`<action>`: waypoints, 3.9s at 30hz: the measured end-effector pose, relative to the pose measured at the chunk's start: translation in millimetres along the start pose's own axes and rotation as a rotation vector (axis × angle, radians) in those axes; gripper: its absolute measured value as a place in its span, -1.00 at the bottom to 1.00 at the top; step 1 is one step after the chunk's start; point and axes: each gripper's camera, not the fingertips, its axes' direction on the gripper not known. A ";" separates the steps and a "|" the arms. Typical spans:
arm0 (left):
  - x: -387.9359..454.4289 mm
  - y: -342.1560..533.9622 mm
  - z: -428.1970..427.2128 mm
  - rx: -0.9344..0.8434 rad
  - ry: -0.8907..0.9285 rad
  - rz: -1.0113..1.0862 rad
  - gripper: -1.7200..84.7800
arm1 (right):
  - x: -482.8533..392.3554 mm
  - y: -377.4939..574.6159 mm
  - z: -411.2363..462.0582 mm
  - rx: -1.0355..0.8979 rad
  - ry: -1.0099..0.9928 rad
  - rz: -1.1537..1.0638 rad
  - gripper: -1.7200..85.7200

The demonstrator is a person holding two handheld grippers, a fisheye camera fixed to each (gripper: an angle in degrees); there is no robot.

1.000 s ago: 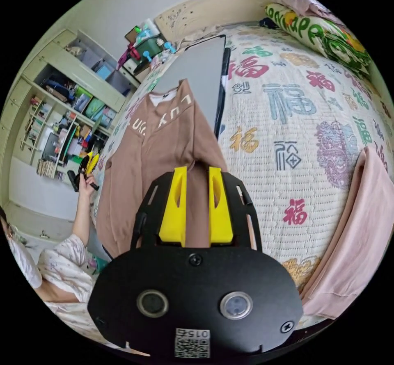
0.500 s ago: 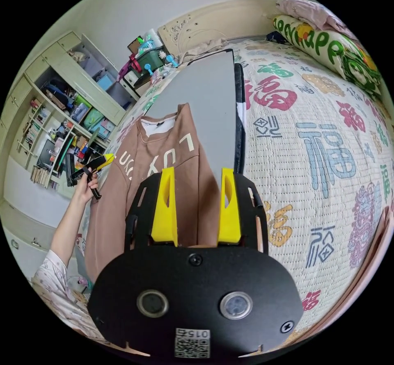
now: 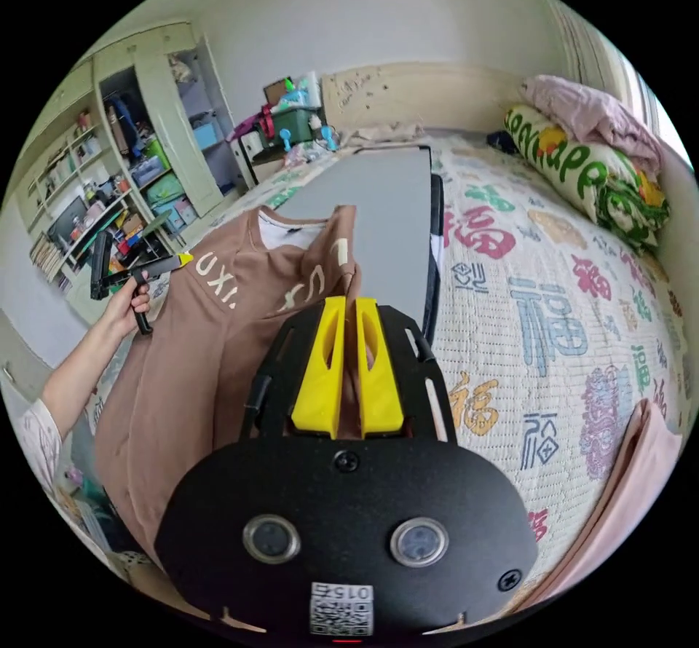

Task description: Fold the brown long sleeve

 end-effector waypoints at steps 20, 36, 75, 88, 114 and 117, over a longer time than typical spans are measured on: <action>-66.4 363.3 -249.4 -0.168 0.013 0.232 -0.90 | -65.3 283.8 -198.3 -0.283 -0.044 -0.339 -0.87; -93.0 288.7 -154.8 -0.240 0.098 0.009 -0.72 | -8.2 168.8 -166.9 -0.407 -0.369 0.181 -0.67; 109.8 145.9 -188.9 -0.058 -0.032 -0.244 -0.63 | 185.4 137.9 -166.7 -0.095 -0.409 0.590 -0.65; 256.0 -15.2 -188.1 -0.068 0.001 -0.126 -0.94 | 152.5 59.4 -64.3 -0.190 -0.300 0.551 -0.93; 305.7 -181.8 -291.7 -0.165 0.161 -0.269 -0.92 | 3.1 218.3 7.1 -0.293 -0.048 0.185 -0.84; 259.5 -182.3 -323.7 -0.017 0.370 -0.472 -0.89 | -46.3 241.1 -16.0 -0.267 -0.038 0.033 -0.84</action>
